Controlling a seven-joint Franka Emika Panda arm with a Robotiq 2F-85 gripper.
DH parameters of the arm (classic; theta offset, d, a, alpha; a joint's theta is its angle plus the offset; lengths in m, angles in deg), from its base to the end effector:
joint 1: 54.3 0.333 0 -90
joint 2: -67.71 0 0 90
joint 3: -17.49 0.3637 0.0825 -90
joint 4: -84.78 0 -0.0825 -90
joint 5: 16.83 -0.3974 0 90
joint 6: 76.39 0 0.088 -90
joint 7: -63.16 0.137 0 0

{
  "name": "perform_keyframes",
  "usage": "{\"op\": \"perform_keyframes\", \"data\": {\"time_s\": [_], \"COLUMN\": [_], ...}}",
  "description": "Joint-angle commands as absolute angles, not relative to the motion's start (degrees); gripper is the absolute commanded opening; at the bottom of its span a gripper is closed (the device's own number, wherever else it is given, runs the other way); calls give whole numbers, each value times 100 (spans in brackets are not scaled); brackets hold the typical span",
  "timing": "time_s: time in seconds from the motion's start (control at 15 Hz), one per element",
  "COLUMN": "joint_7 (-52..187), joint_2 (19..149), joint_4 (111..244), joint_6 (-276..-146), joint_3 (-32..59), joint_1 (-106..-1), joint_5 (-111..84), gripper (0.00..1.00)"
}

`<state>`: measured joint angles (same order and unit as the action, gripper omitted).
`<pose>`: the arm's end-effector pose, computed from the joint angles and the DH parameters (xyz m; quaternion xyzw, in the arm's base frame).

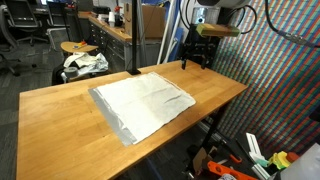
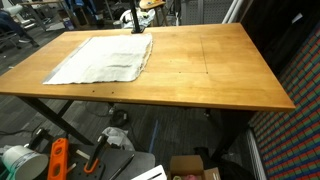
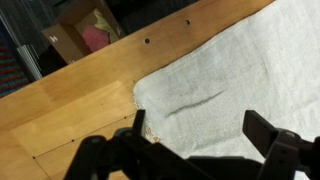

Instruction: Fold the cloth once

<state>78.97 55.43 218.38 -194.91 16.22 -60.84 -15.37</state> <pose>0.4622 -0.0656 0.4287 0.9798 -0.1981 -0.0238 0.0104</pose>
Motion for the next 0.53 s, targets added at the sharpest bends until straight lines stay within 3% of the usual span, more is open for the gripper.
{"op": "perform_keyframes", "data": {"time_s": [0.0, 0.47], "joint_7": [7502, 7169], "joint_2": [6080, 6719], "joint_4": [21499, 21546], "joint_6": [-19712, -20337], "joint_3": [1396, 1167], "joint_1": [-6079, -6103], "joint_5": [-1706, -1728], "gripper": [100, 100]}}
